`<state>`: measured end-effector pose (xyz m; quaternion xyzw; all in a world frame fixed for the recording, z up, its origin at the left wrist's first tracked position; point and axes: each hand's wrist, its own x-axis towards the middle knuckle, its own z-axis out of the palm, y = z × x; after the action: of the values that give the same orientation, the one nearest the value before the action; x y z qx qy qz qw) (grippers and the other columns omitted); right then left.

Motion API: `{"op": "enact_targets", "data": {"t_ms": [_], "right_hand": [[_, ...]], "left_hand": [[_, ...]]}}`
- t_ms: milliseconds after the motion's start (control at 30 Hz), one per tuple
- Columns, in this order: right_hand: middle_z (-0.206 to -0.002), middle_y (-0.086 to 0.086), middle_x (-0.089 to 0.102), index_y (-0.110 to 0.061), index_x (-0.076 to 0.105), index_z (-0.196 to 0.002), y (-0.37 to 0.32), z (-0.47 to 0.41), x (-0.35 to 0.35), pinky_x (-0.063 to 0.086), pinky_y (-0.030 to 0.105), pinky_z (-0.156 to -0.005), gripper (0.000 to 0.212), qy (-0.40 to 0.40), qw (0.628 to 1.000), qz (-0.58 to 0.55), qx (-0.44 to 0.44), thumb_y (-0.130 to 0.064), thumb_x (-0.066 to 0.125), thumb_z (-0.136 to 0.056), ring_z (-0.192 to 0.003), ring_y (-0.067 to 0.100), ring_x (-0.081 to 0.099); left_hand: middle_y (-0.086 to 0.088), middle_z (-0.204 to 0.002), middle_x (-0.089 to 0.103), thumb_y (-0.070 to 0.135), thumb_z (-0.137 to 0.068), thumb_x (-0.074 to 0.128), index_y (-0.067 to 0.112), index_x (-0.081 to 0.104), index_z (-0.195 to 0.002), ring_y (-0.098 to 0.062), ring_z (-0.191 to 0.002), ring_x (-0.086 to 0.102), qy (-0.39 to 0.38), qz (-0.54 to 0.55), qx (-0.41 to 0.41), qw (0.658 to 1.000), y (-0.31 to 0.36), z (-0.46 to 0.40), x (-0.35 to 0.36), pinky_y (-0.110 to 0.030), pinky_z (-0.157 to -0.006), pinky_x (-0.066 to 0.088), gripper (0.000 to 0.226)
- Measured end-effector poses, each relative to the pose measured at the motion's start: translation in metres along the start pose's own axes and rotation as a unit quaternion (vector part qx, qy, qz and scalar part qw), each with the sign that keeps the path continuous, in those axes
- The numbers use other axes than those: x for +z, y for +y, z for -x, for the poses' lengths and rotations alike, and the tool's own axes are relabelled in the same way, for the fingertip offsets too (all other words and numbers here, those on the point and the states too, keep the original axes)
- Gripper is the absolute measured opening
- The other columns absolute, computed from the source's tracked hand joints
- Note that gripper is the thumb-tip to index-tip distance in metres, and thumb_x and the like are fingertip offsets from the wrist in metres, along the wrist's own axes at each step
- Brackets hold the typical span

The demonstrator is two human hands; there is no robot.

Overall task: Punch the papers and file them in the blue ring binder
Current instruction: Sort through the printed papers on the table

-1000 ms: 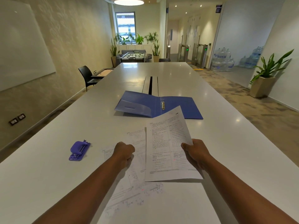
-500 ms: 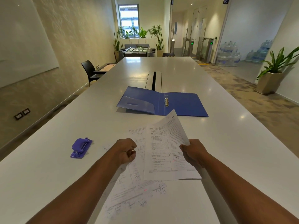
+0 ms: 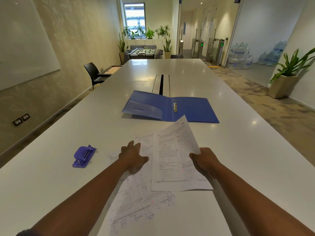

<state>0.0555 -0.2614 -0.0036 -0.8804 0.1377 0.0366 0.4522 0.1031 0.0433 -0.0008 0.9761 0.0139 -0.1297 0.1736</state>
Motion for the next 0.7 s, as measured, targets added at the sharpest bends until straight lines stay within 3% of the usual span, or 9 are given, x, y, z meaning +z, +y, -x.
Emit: {"op": "enact_targets", "data": {"t_ms": [200,333,700], "right_hand": [[-0.096,0.003,0.070,-0.014,0.066,-0.102,0.002,-0.001,0.001,0.050,0.021,-0.059,0.007,0.001,1.000,0.002,-0.005,-0.019,0.063,-0.099,-0.076,0.012,0.065],[-0.099,0.002,0.072,-0.014,0.068,-0.105,0.004,-0.001,0.000,0.050,0.021,-0.060,0.010,-0.006,1.000,0.001,-0.009,-0.022,0.062,-0.101,-0.080,0.016,0.068],[-0.087,-0.010,0.073,-0.025,0.067,-0.095,0.007,-0.004,0.000,0.052,0.018,-0.055,0.008,-0.012,1.000,-0.016,-0.004,-0.026,0.063,-0.101,-0.072,0.013,0.071]], "left_hand": [[-0.005,-0.162,0.028,0.061,-0.094,0.053,0.020,0.036,-0.152,-0.035,-0.143,0.031,0.048,-0.018,-0.005,0.999,-0.006,-0.022,-0.006,-0.049,-0.107,0.038,0.073],[-0.002,-0.143,0.049,0.069,-0.091,0.047,0.021,0.045,-0.141,-0.032,-0.128,0.043,0.048,-0.056,-0.003,0.997,-0.006,-0.034,-0.010,-0.046,-0.098,0.040,0.069],[-0.001,-0.145,0.048,0.077,-0.084,0.051,0.023,0.039,-0.146,-0.030,-0.129,0.040,0.022,-0.087,0.001,0.996,0.003,-0.054,-0.022,-0.045,-0.095,0.043,0.083]]}}
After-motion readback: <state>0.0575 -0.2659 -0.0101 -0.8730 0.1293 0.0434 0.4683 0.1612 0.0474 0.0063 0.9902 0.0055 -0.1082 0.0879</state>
